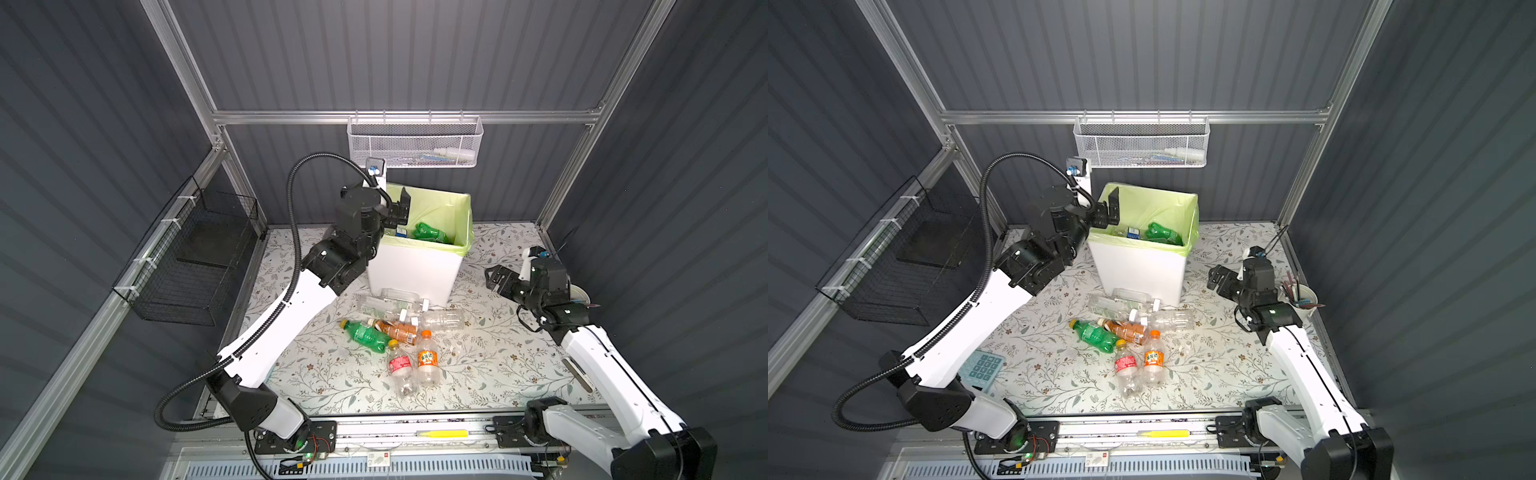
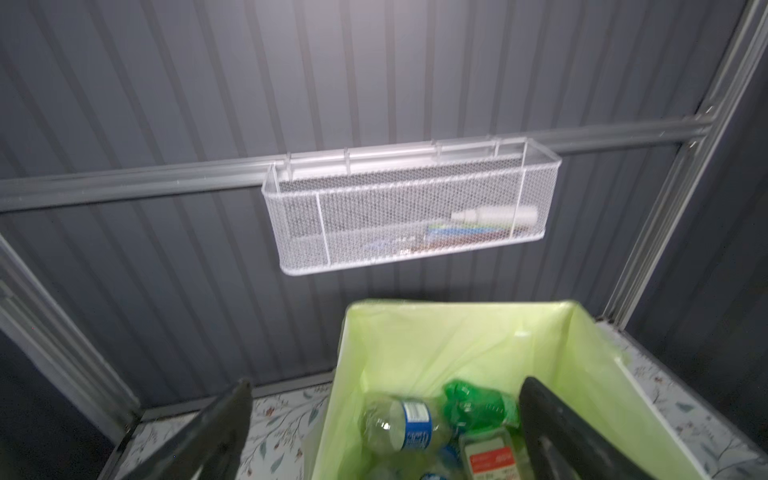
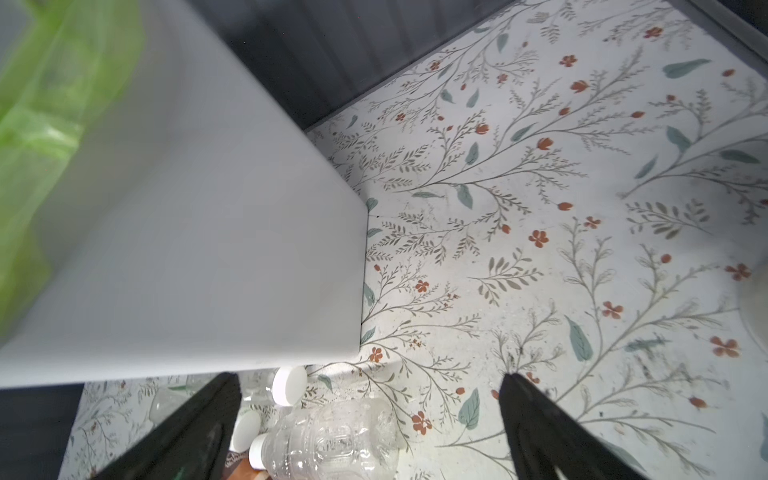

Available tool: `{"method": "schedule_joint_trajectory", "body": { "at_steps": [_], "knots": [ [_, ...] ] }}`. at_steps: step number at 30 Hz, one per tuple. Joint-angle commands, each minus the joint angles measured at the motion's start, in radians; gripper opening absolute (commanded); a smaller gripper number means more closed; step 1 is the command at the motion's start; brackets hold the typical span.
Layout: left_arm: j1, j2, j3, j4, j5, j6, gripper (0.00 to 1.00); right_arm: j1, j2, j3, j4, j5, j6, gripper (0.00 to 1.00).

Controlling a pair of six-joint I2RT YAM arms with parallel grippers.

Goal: Throw the plastic bottles in the bin
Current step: 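Lift the Sprite bottle with the left gripper and release it over the bin, then lower the right gripper onto the orange-capped clear bottle while the left withdraws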

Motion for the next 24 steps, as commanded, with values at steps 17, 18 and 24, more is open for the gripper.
{"method": "schedule_joint_trajectory", "body": {
  "at_steps": [17,18,24],
  "knots": [
    [0.175,-0.241,-0.452,-0.326,-0.106,-0.391,1.0,0.526,0.159,-0.128,-0.076,-0.026,0.348,0.95],
    [0.176,-0.243,-0.465,-0.337,-0.106,-0.405,1.0,0.542,0.174,-0.127,-0.072,-0.028,0.355,0.95],
    [0.179,-0.259,-0.54,-0.361,-0.105,-0.468,1.0,0.618,0.266,-0.098,-0.041,-0.058,0.375,0.92]
  ]
}}
